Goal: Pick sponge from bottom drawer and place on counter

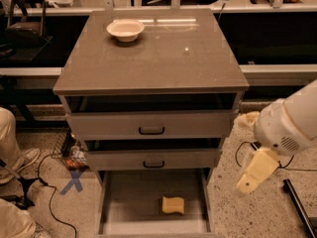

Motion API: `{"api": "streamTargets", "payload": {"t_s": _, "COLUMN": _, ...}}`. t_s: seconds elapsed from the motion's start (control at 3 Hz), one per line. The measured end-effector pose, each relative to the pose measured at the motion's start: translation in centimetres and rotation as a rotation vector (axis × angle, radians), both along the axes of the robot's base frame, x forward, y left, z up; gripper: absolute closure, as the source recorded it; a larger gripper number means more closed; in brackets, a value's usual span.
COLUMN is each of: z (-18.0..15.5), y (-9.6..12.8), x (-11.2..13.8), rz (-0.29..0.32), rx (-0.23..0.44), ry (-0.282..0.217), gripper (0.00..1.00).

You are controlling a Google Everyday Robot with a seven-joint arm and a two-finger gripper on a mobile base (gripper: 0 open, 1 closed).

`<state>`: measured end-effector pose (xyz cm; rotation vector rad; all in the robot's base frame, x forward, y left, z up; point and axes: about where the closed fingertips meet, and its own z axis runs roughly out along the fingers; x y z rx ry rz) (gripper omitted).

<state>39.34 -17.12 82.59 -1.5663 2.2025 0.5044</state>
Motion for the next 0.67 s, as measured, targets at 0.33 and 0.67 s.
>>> {"api": "streamTargets", "payload": {"t_s": 0.33, "z": -1.45, "y": 0.31, "x": -0.83, "rz": -0.005, "rx": 0.007, "ry": 0.027, "gripper": 0.0}}
{"api": "streamTargets", "payload": {"t_s": 0.67, "z": -1.46, "y": 0.31, "x": -0.83, "rz": -0.005, "rx": 0.007, "ry": 0.027, "gripper": 0.0}}
